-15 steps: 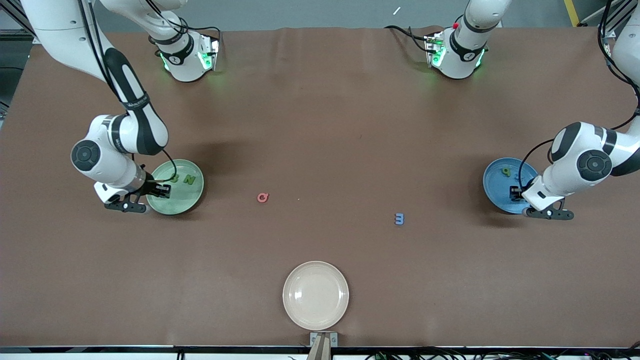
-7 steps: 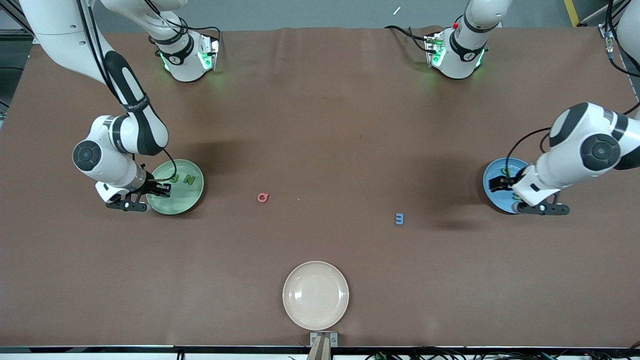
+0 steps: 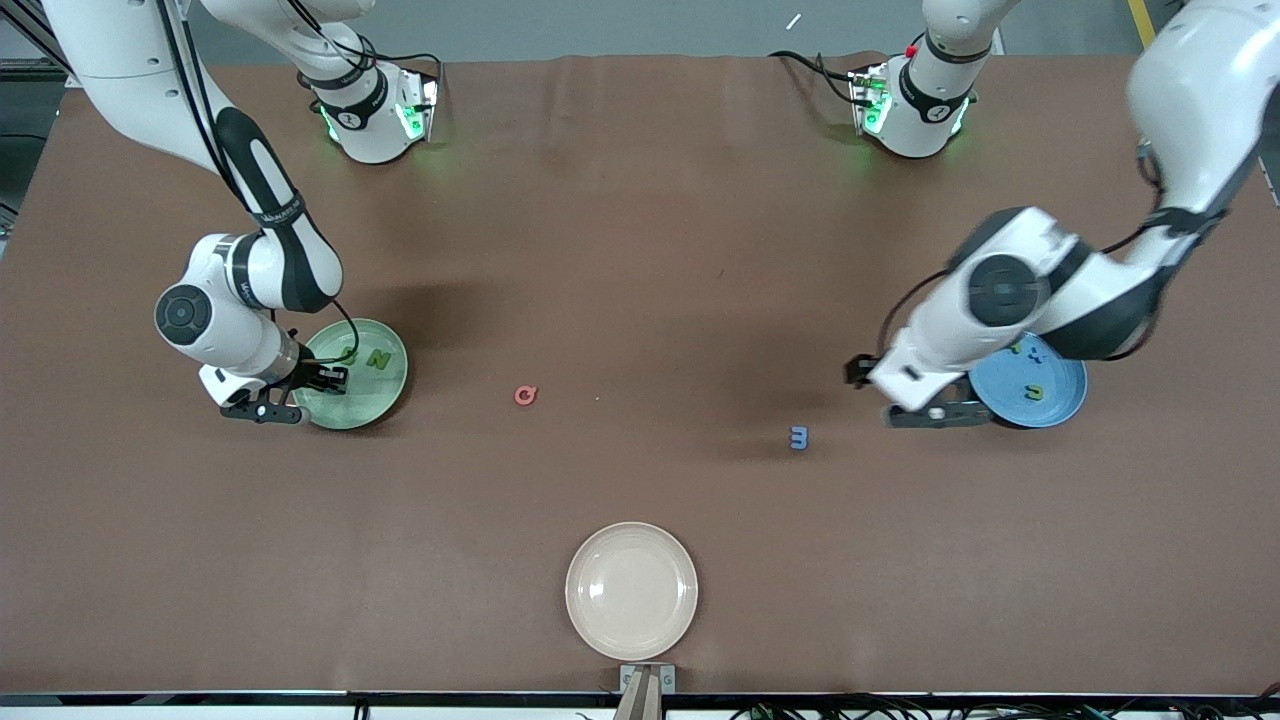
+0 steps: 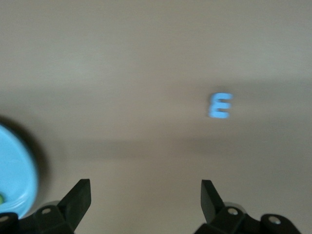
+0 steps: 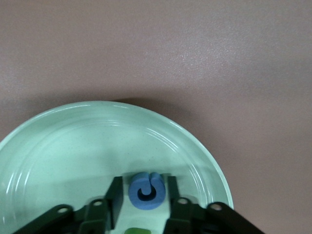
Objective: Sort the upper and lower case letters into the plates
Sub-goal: 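Drop the blue c into the green plate while the left gripper reaches the e, then grasp the pink q with the right gripper while the left gripper grasps the e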
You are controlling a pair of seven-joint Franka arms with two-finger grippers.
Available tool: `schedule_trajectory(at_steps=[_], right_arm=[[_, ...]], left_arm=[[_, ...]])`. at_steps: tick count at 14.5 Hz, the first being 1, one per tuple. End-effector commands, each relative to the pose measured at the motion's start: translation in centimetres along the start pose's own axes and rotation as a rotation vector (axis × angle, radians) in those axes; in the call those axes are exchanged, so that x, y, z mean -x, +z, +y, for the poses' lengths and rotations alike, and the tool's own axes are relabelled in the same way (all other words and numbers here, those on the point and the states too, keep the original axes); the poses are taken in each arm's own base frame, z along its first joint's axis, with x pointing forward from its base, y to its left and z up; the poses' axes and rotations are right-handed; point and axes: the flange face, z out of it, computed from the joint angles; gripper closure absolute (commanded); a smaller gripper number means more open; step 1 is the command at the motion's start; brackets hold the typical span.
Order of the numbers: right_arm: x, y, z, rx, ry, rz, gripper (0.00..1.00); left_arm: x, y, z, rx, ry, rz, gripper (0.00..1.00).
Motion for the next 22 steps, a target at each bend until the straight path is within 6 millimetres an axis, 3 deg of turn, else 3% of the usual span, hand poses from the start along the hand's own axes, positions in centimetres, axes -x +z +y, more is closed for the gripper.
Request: schedule_trajectory(at_steps=[1, 4, 7, 10, 12, 14, 18, 22], right_arm=[[0.1, -1.1, -0.5, -0.006, -0.001, -0.012, 0.00], [-1.6, -5.7, -2.2, -0.019, 0.028, -0.084, 0.00], [-2.5, -9.4, -8.0, -0.010, 0.119, -0.108, 0.00], [-1.6, -10.4, -16.0, -0.003, 0.212, -0.067, 0.00], [-0.7, -9.7, -21.0, -0.012, 0.263, -0.028, 0.00], [-0.3, -7.4, -23.9, -0.019, 0.288, 0.006, 0.00], [0.2, -3.2, -28.1, -0.029, 0.342, 0.047, 0.00], [0.0, -1.2, -31.1, -0.024, 0.366, 0.051, 0.05]], left_arm=[[-1.5, 1.6, 3.8, 0.041, 0.015, 0.005, 0.01], [-2.4, 4.7, 6.6, 0.034, 0.029, 0.020, 0.01], [-3.0, 7.3, 6.6, 0.047, 0.043, 0.010, 0.06], [-3.7, 9.0, 7.1, 0.071, 0.040, -0.004, 0.09], [-4.1, 10.5, 7.3, 0.038, 0.037, -0.005, 0.13], [-4.6, 11.0, 7.5, 0.034, 0.029, 0.019, 0.18], [-4.9, 11.4, 7.2, 0.043, 0.022, 0.033, 0.36], [-4.9, 12.3, 7.1, 0.046, 0.014, 0.025, 0.48]])
